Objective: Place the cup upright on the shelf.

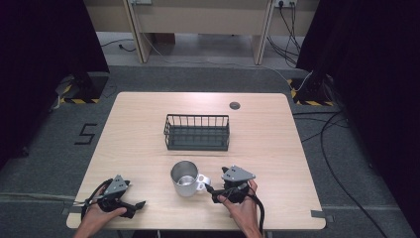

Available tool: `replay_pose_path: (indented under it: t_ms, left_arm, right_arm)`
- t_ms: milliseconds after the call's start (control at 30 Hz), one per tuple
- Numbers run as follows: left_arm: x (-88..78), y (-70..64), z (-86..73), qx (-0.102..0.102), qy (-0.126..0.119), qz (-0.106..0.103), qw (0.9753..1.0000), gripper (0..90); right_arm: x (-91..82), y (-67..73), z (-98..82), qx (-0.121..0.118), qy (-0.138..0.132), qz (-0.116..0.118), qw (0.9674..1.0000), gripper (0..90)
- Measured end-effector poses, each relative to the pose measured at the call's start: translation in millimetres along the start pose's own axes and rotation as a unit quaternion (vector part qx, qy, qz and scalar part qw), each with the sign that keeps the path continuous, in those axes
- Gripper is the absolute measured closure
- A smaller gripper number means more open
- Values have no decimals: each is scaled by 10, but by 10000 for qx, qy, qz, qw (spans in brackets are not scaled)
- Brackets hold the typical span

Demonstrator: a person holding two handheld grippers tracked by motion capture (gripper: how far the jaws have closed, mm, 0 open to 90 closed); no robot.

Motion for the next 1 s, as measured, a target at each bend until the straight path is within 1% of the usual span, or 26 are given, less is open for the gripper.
replay_pose_path:
  t_ms: [67, 100, 133, 200, 233, 367, 433, 567, 600, 700, 767, 800, 900, 967, 1000]
  left_arm:
    - [2, 2, 3, 5, 3, -5, 10000, 0]
    - [2, 2, 3, 4, 4, -4, 10000, 0]
    - [2, 2, 4, 6, 3, -4, 10000, 0]
    - [2, 2, 4, 6, 3, -5, 10000, 0]
    - [2, 2, 4, 5, 3, -5, 10000, 0]
    - [2, 3, 4, 8, 3, -5, 10000, 0]
    - [2, 3, 4, 8, 3, -4, 10000, 0]
    - [3, 2, 4, 5, 0, -6, 10000, 0]
    - [2, 3, 4, 8, 3, -5, 10000, 0]
    - [2, 3, 5, 10, 3, -5, 10000, 0]
    - [3, 4, 5, 15, 4, -4, 10000, 0]
    - [3, 4, 6, 17, 5, -4, 10000, 0]
    - [4, 3, 6, 11, -2, -6, 10000, 0]
    - [4, 3, 7, 11, -2, -7, 10000, 0]
    - [3, 4, 6, 19, 4, -5, 10000, 0]
  right_arm:
    - [16, -28, 15, 22, 14, -29, 10000, 168]
    - [26, -50, 46, -29, 45, -102, 9999, 168]
    - [26, -50, 46, -29, 45, -102, 9999, 167]
    - [33, -76, 72, -59, 63, -187, 9998, 168]
    - [38, -89, 81, -32, 62, -210, 9998, 170]
    - [70, -104, 101, -35, 55, -154, 9999, 181]
    - [79, -91, 107, -84, 94, -165, 9998, 182]
    - [39, -82, 95, -108, 100, -126, 9998, 182]
    - [14, -81, 91, -122, 49, -70, 9999, 181]
    - [-80, -73, 92, -128, -251, 191, 9994, 164]
    - [-112, -55, 109, -82, -468, 509, 9976, 159]
    - [-115, -48, 116, -92, -487, 553, 9972, 153]
    - [-117, 3, 164, -251, -590, 683, 9956, 151]
    - [-111, 33, 195, -256, -708, 813, 9938, 150]
    - [-109, 41, 202, -262, -728, 833, 9935, 150]
Point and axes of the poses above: each handheld gripper's, and its own axes: x roughly forward along the jaws, z roughly out of its top, y roughly to its left, the point moved 1 cm from there along x, roughly forward along the jaws, and after that the axes turned 15 degrees about y, right-handed, at the moved point
